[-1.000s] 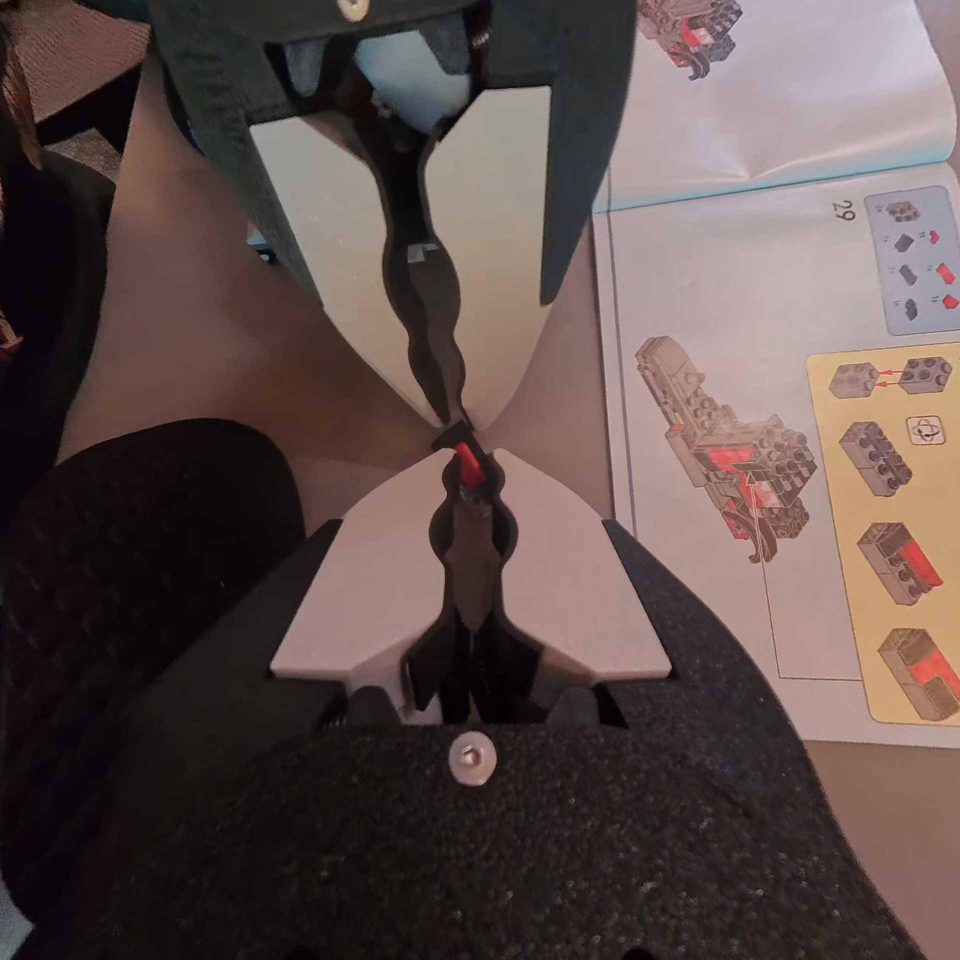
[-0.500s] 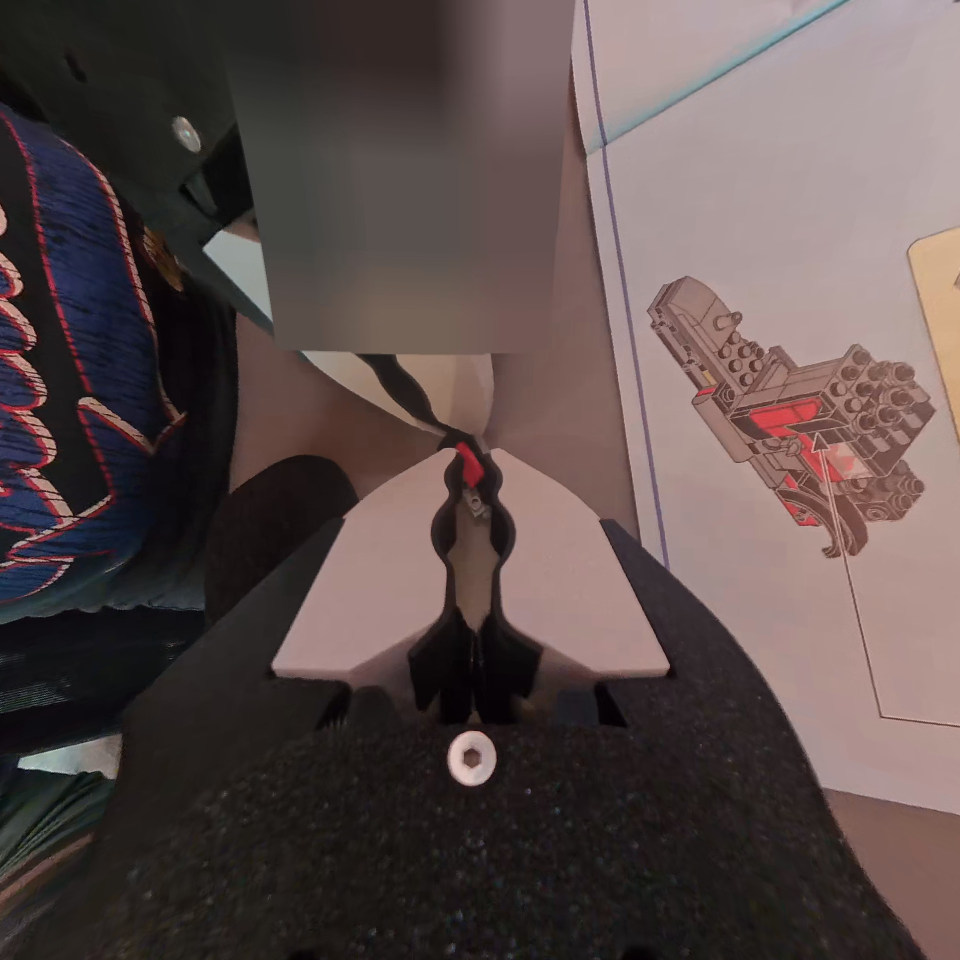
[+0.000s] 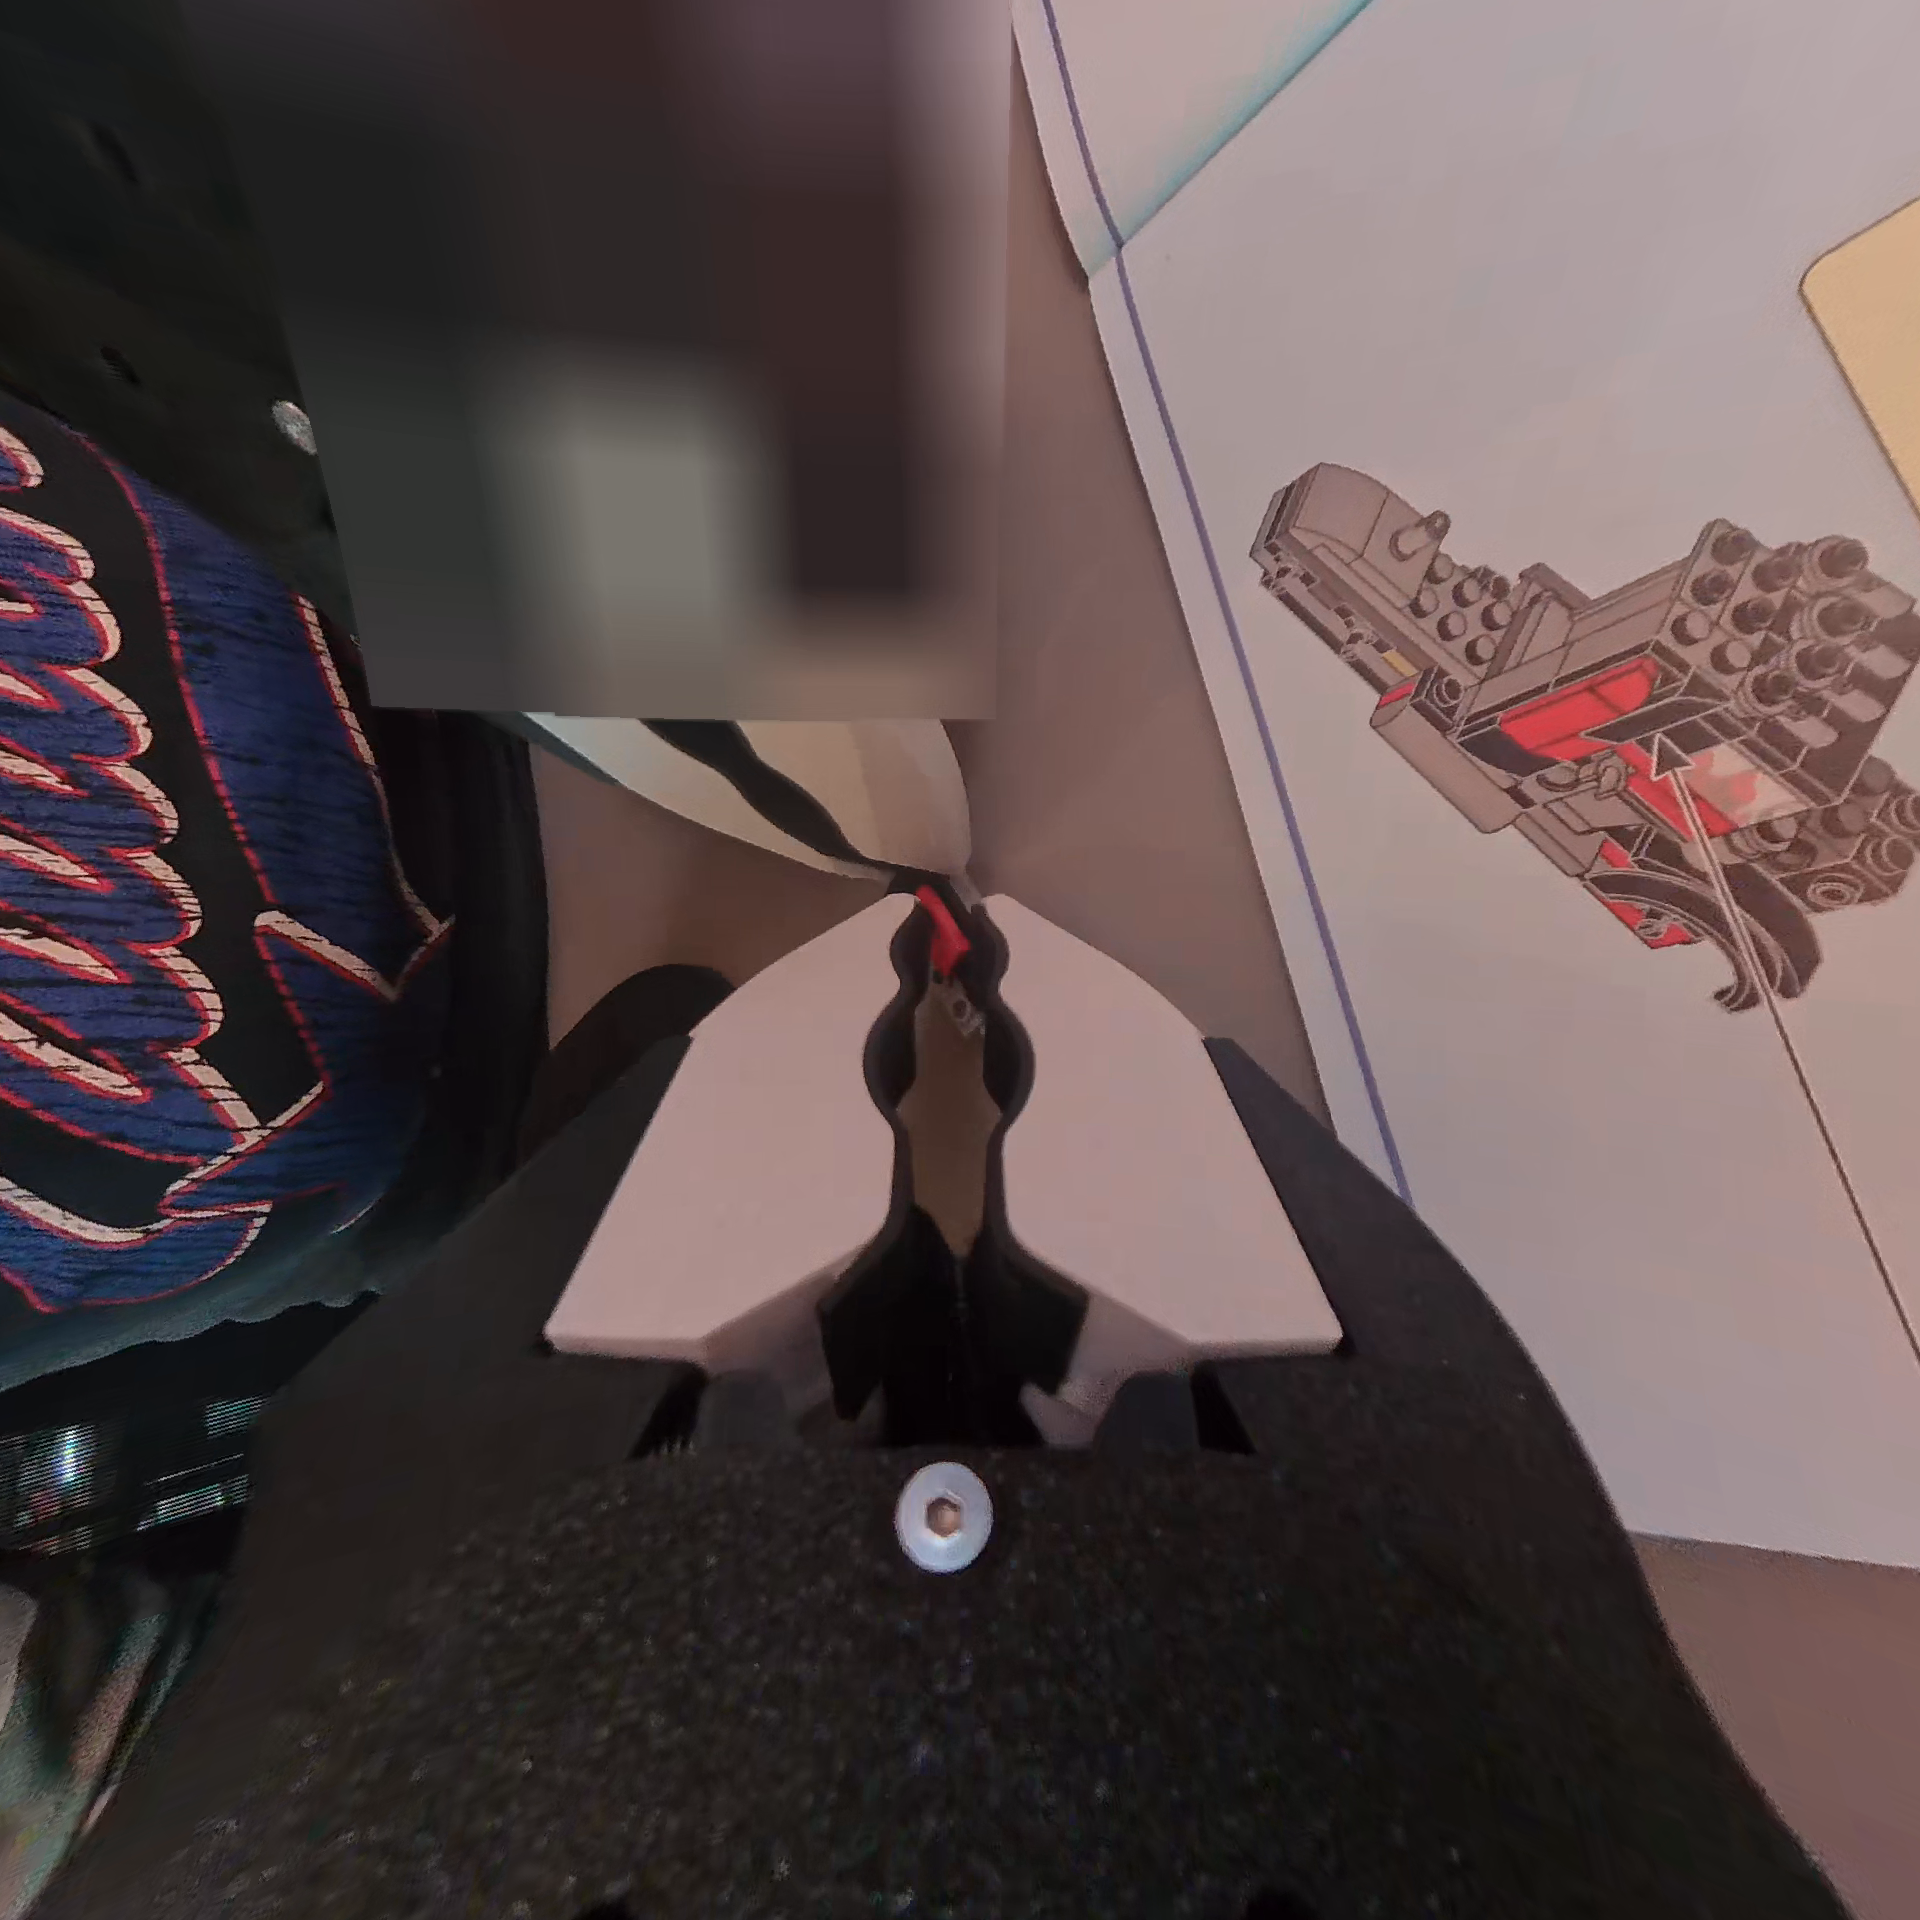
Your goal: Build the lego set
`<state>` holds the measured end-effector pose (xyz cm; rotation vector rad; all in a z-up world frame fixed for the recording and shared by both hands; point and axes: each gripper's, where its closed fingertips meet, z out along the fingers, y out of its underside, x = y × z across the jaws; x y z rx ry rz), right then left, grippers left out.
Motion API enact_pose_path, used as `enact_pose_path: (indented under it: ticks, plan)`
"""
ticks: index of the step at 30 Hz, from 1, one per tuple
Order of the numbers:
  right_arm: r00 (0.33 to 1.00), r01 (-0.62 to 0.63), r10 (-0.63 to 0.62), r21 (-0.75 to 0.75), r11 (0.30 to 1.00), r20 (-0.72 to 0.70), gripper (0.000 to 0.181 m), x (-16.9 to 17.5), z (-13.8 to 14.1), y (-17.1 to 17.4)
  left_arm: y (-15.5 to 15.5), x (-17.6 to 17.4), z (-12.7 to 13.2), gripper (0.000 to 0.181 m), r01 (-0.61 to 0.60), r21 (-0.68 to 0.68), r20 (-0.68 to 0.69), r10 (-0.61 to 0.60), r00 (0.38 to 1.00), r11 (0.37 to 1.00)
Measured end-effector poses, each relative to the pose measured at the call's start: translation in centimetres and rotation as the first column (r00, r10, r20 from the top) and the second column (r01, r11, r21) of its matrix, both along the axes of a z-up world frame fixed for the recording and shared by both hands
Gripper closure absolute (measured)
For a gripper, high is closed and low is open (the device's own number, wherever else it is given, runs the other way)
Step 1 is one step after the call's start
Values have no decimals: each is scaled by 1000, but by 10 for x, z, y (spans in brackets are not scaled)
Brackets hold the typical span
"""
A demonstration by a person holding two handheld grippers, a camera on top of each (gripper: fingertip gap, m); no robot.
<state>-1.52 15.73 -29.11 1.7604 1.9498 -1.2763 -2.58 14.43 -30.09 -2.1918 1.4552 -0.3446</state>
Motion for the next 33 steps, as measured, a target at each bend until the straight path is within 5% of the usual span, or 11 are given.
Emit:
enact_pose_path:
  ticks: [8, 12, 19, 26, 30, 33]
  plan:
    - [995, -8, 11, -33, 999, 102, 180, -4, -9, -3, -2, 5, 0, 179, 15, 1, 9, -15, 1000, 1000]
    - [988, -152, 151, 28, 988, 24, 181, -3, -10, -13, -2, 3, -4, 179, -5, -10, -25, 4, 1000, 1000]
    - [933, 206, -156, 125, 971, -323, 164, -14, 29, 23, 4, -2, 15, 171, -25, 66, 47, 22, 999, 998]
    - [960, 278, -241, 391, 878, -140, 171, 51, 15, -2, 8, -15, 55, 169, -158, 195, 244, 109, 964, 968]
    - [909, 415, -402, 325, 850, -108, 178, 60, 8, -3, 2, -14, 69, 169, -192, 267, 316, 103, 943, 944]
    - [904, 427, -399, 303, 852, -154, 179, 57, 8, -6, -3, -11, 69, 169, -183, 307, 314, 82, 946, 934]
